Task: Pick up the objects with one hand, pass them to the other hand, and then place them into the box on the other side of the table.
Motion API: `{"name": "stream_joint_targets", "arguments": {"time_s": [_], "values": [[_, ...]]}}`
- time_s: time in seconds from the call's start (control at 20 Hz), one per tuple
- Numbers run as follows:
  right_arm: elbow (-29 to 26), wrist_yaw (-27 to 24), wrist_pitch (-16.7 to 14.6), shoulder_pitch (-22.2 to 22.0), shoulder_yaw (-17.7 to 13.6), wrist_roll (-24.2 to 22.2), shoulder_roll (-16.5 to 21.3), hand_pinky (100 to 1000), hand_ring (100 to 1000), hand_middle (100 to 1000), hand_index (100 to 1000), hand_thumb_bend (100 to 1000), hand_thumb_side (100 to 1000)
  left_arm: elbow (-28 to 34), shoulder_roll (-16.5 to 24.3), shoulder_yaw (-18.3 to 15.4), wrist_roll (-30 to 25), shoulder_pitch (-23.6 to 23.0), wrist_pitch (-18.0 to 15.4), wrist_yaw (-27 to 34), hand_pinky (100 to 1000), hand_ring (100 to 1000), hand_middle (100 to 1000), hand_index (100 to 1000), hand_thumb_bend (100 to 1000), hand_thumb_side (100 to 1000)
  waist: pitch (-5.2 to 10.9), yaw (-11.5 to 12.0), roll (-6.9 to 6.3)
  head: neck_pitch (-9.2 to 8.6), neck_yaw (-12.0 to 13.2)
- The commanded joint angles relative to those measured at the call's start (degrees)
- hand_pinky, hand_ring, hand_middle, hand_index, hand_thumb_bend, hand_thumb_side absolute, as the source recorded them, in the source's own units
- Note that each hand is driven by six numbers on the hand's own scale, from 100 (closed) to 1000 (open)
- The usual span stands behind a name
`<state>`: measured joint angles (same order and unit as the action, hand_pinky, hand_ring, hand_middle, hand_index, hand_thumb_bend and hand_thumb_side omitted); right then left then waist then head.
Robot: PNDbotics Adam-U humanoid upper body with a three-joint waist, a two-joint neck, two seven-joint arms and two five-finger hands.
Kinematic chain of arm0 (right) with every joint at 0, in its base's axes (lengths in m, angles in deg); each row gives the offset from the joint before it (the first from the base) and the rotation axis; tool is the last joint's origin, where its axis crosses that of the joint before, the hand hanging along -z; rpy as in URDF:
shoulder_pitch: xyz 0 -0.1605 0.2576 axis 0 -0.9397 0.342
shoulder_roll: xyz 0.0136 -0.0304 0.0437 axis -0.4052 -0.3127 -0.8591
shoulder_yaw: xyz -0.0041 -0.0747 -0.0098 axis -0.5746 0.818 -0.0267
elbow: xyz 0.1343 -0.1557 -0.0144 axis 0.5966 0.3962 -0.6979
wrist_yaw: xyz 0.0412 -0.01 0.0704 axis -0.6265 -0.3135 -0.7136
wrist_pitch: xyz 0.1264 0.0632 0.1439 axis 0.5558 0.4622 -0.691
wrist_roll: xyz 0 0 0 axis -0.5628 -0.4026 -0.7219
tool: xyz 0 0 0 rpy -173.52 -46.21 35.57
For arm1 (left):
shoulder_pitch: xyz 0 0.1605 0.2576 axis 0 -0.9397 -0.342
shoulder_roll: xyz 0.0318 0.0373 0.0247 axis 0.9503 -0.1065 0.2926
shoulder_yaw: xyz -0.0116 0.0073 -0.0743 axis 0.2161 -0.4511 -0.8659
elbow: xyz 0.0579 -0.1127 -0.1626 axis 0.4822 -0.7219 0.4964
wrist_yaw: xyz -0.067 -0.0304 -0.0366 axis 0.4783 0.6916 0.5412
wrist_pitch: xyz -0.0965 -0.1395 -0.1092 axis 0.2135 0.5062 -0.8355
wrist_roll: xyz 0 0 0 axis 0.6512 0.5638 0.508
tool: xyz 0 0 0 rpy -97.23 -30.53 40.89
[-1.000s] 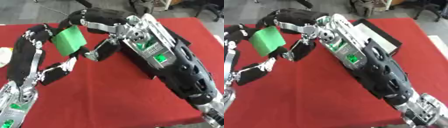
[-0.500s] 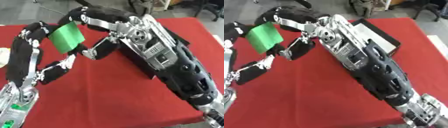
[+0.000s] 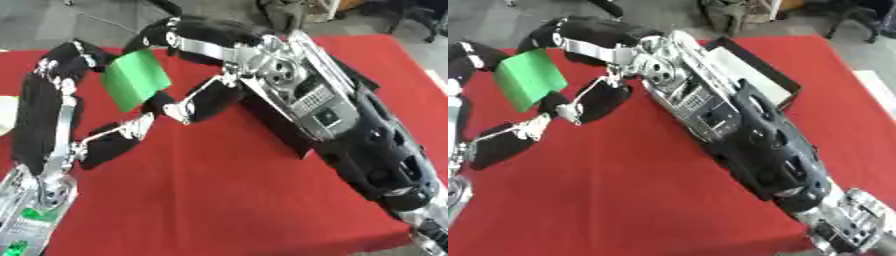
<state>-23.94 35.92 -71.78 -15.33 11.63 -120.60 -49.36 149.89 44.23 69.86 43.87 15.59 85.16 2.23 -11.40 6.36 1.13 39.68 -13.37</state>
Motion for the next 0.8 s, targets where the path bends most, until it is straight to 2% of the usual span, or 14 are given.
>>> {"name": "stream_joint_targets", "arguments": {"time_s": [0.05,0.25,0.45,0.5,0.7,0.8], "values": [[-1.1,-0.8,0.1,0.7,-0.4,-0.1,1.2,817,1000,329,460,100,188,0.2,0.1,-0.5,-3.1,0.9,2.3,-1.0,721,693,723,927,653,398,1.61,0.0,-0.16,0.07,-0.3],[-1.7,-1.1,0.1,0.6,-0.6,-0.2,1.6,816,1000,326,457,100,186,-0.1,0.2,-0.7,-6.3,0.8,6.0,-2.1,726,700,731,946,679,403,1.64,0.0,-0.14,0.11,-0.5],[-2.5,-1.8,0.7,0.1,-1.7,0.2,2.1,821,1000,326,461,100,174,-0.1,0.6,-1.3,-7.7,0.2,8.3,-2.2,722,693,725,939,653,434,1.61,-0.1,-0.14,0.07,-0.6],[-2.9,-2.2,1.0,-0.1,-2.4,0.5,2.5,823,1000,326,464,100,168,-0.1,1.1,-1.5,-7.8,-0.1,8.7,-2.0,718,688,719,929,628,446,1.59,-0.1,-0.15,0.07,-0.5],[-5.0,-5.1,3.5,-1.6,-6.7,3.0,5.1,839,1000,334,482,100,144,0.1,3.6,-3.5,-5.3,-2.4,11.1,0.8,694,652,683,883,396,467,1.51,-0.4,-0.19,-0.06,-0.6],[-5.6,-7.0,5.0,-2.9,-9.7,5.0,7.0,847,1000,338,490,100,141,0.4,5.1,-4.6,-3.5,-3.7,12.3,2.8,683,640,667,858,343,475,1.46,-0.5,-0.22,-0.11,-1.0]]}}
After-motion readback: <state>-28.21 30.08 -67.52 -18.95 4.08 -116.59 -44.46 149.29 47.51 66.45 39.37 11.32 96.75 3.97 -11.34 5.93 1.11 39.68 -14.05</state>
